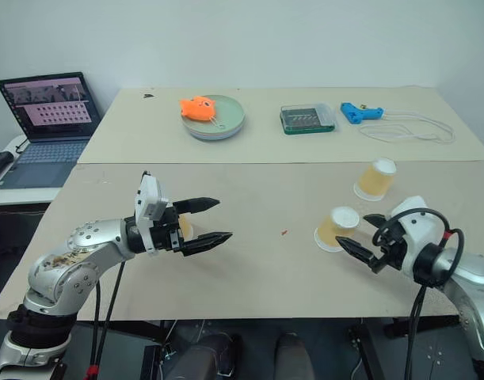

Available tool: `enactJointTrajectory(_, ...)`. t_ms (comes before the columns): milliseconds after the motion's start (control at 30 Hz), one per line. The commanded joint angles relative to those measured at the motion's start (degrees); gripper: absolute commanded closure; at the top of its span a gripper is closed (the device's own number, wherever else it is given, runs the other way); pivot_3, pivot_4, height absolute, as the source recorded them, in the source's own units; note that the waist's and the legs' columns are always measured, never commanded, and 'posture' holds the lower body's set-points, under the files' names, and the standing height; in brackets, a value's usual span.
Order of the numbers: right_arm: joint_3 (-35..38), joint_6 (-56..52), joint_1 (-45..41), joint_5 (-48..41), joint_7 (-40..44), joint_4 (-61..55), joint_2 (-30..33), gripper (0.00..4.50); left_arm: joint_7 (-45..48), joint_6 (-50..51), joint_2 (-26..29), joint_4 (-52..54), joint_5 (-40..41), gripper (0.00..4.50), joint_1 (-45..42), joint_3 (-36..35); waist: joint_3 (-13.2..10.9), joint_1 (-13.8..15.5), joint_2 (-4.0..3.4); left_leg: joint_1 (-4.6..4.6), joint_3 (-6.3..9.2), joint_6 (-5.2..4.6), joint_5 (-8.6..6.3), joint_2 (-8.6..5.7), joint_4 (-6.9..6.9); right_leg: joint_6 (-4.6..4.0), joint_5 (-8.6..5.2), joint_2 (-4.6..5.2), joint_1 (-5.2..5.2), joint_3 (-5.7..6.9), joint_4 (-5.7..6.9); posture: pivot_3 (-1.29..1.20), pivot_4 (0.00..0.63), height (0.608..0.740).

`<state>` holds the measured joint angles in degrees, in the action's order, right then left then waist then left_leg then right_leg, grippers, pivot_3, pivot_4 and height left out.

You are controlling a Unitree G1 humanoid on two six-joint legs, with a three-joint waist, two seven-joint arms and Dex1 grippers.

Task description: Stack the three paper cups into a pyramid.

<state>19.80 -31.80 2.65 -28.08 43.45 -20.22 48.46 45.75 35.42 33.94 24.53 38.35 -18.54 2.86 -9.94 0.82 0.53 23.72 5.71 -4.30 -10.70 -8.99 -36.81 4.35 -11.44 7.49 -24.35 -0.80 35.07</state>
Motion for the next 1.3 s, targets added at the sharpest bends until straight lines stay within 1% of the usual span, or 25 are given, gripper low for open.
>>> enactJointTrajectory(33, -1.4, 1.4, -3.7, 0.5, -0.6, -0.4, -0.8, 0.0, -0.3, -0.1, -0.1, 2.4, 0.5, 0.03, -0.2, -1.1, 0.0, -0.1, 0.0, 0.0, 0.0, 0.0, 0.0, 0.0, 0.0, -0.01, 0.0, 0.0, 0.0, 0.01, 0.0, 0.0, 0.15, 0.73)
enactJointTrajectory(200, -4.0, 1.3, -7.8, 1.6, -1.1, 1.5, -2.0, 0.0, -0.5, 0.0, -0.2, 2.5, 0.4, 0.03, -0.2, -1.1, 0.0, 0.0, 0.0, 0.0, 0.0, 0.0, 0.0, -0.01, -0.02, -0.1, 0.06, -0.02, -0.01, 0.01, 0.0, 0.0, 0.15, 0.73)
enactJointTrajectory(267, -4.8, 1.3, -8.8, 2.0, -1.0, 2.0, -2.4, 0.0, -0.6, 0.1, -0.2, 2.5, 0.3, 0.03, -0.2, -1.0, 0.0, 0.0, 0.01, 0.0, 0.01, 0.0, 0.0, -0.02, -0.03, -0.35, 0.22, -0.02, -0.01, 0.0, 0.0, 0.0, 0.15, 0.73)
enactJointTrajectory(600, -5.4, 1.8, -9.7, 3.1, -1.0, 3.5, -3.7, 0.0, -1.0, 0.7, 0.3, 3.0, 0.6, 0.03, 0.0, -1.7, 0.0, 0.0, 0.0, 0.0, 0.02, 0.01, 0.01, -0.03, -0.03, -0.41, 0.26, -0.05, -0.02, 0.0, 0.02, 0.0, 0.15, 0.73)
enactJointTrajectory(667, -5.5, 2.0, -9.8, 3.3, -1.1, 3.5, -4.0, 0.5, -1.1, 0.8, 0.2, 3.0, 0.6, 0.0, -0.1, -1.7, 0.0, -0.1, 0.0, -0.01, 0.02, 0.01, 0.01, -0.02, -0.03, -0.41, 0.26, -0.05, -0.02, 0.0, 0.03, 0.0, 0.15, 0.73)
enactJointTrajectory(700, -5.6, 2.1, -9.8, 3.4, -1.1, 3.5, -4.1, 0.66, -1.0, 0.8, 0.3, 3.0, 0.5, 0.0, -0.1, -1.7, 0.0, -0.1, 0.0, -0.01, 0.01, 0.01, 0.01, -0.02, -0.03, -0.41, 0.26, -0.05, -0.02, 0.0, 0.03, 0.0, 0.15, 0.73)
enactJointTrajectory(767, -5.7, 2.1, -10.0, 3.7, -1.2, 3.5, -4.2, 1.47, -1.0, 0.9, 0.3, 3.1, 0.5, 0.0, -0.1, -1.8, 0.0, -0.1, 0.0, -0.02, 0.01, 0.02, 0.01, -0.02, -0.03, -0.41, 0.26, -0.05, -0.02, 0.0, 0.03, 0.0, 0.15, 0.73)
enactJointTrajectory(800, -5.6, 2.0, -10.1, 3.7, -1.4, 3.5, -4.3, 1.77, -1.0, 0.9, 0.3, 3.1, 0.6, 0.0, -0.1, -1.8, 0.0, -0.1, 0.0, -0.02, 0.01, 0.01, 0.01, -0.02, -0.03, -0.41, 0.26, -0.06, -0.02, 0.0, 0.03, 0.0, 0.15, 0.73)
enactJointTrajectory(1000, -5.8, 1.9, -11.3, 3.6, -1.3, 3.1, -4.9, 1.77, -0.9, 1.0, 0.4, 3.0, 0.4, 0.0, -0.1, -1.5, 0.0, -0.1, 0.0, -0.02, 0.01, 0.02, 0.02, -0.02, -0.03, -0.42, 0.26, -0.05, -0.02, 0.0, 0.03, 0.0, 0.15, 0.73)
enactJointTrajectory(1067, -6.4, 2.1, -13.1, 3.2, -1.0, 3.6, -5.3, 1.77, -0.9, 1.1, 0.4, 3.1, 0.5, 0.0, 0.0, -1.5, 0.0, -0.1, 0.0, -0.02, 0.01, 0.02, 0.02, -0.02, -0.03, -0.43, 0.26, -0.06, -0.02, 0.0, 0.03, 0.0, 0.15, 0.73)
enactJointTrajectory(1233, -10.4, 1.9, -24.7, 2.2, 1.9, 7.6, -6.9, 1.77, -1.0, 1.2, 0.4, 3.2, 0.4, 0.0, 0.0, -1.4, 0.0, -0.5, 0.0, -0.05, -0.01, 0.05, 0.03, -0.01, -0.04, -0.47, 0.31, -0.07, -0.03, 0.0, 0.05, 0.0, 0.15, 0.73)
enactJointTrajectory(1300, -13.6, 2.0, -31.0, 2.2, 4.3, 10.4, -8.4, 1.77, -1.0, 1.2, 0.4, 3.4, 0.3, 0.0, 0.1, -1.3, 0.0, -0.5, 0.0, -0.05, 0.0, 0.07, 0.05, 0.01, -0.04, -0.5, 0.33, -0.09, -0.03, 0.02, 0.05, 0.0, 0.15, 0.73)
